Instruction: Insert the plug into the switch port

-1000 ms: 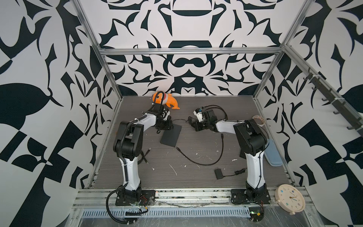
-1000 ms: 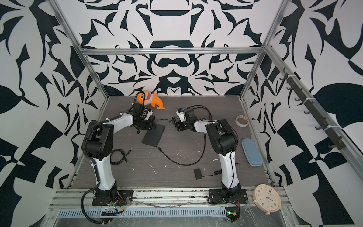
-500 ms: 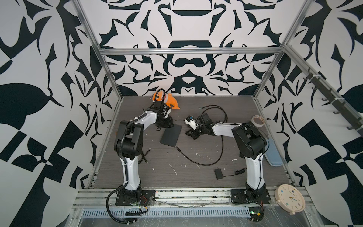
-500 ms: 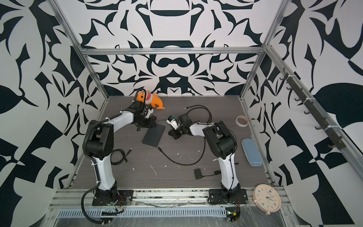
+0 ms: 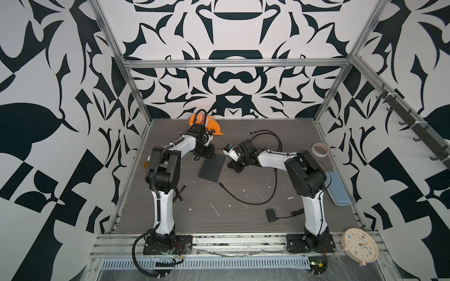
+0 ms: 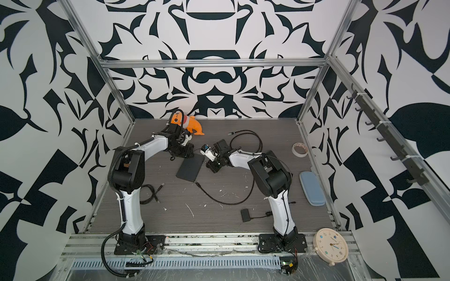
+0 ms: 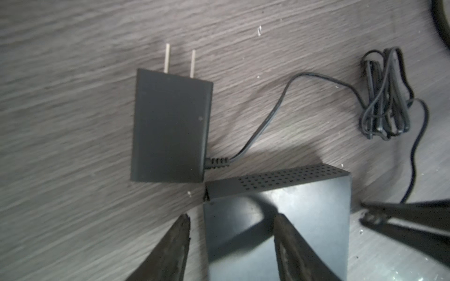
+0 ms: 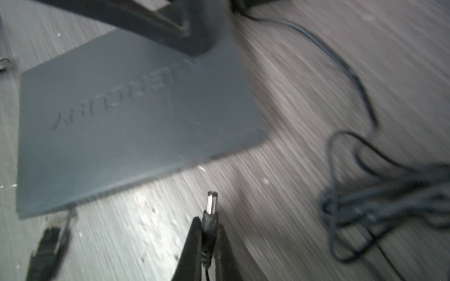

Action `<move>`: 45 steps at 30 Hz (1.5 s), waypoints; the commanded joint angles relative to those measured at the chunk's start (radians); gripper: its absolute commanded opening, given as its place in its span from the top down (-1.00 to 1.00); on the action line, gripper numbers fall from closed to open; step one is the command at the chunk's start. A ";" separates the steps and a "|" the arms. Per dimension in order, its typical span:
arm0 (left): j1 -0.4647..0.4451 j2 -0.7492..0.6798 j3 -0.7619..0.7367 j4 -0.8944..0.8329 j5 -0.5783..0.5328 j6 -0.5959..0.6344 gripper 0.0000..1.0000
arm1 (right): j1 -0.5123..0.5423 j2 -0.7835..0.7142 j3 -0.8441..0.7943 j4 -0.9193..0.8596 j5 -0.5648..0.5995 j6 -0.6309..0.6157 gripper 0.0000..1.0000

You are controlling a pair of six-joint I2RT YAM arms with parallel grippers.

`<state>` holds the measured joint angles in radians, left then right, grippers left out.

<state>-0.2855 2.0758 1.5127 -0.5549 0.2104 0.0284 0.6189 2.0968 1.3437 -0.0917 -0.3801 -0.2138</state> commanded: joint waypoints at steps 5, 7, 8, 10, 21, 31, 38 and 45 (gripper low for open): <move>-0.010 0.047 0.044 -0.043 0.122 0.032 -0.13 | 0.043 -0.024 -0.021 0.075 -0.046 -0.004 0.83; -0.015 0.048 0.039 -0.043 0.161 0.038 -0.13 | 0.044 -0.033 -0.038 0.082 -0.079 -0.004 0.83; -0.017 0.048 0.041 -0.044 0.173 0.037 -0.13 | 0.044 -0.037 -0.047 0.087 -0.083 -0.003 0.84; -0.023 0.048 0.038 -0.045 0.195 0.040 -0.13 | 0.038 -0.052 -0.066 0.088 -0.085 0.005 0.85; -0.042 0.058 0.037 -0.048 0.204 0.057 -0.11 | -0.013 -0.098 -0.080 -0.150 0.044 -0.098 0.85; -0.041 0.046 0.025 -0.045 0.078 0.003 -0.12 | -0.010 -0.086 -0.055 -0.222 -0.001 -0.116 0.86; -0.041 0.054 0.017 -0.031 0.087 -0.028 -0.12 | 0.012 -0.043 0.002 -0.323 0.028 -0.132 0.86; -0.041 0.050 -0.007 -0.024 0.098 -0.045 -0.12 | 0.018 0.006 0.081 -0.367 0.038 -0.094 0.86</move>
<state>-0.3267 2.1052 1.5291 -0.5564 0.3023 -0.0013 0.6304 2.0712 1.3918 -0.3775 -0.3695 -0.3237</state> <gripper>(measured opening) 0.563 0.071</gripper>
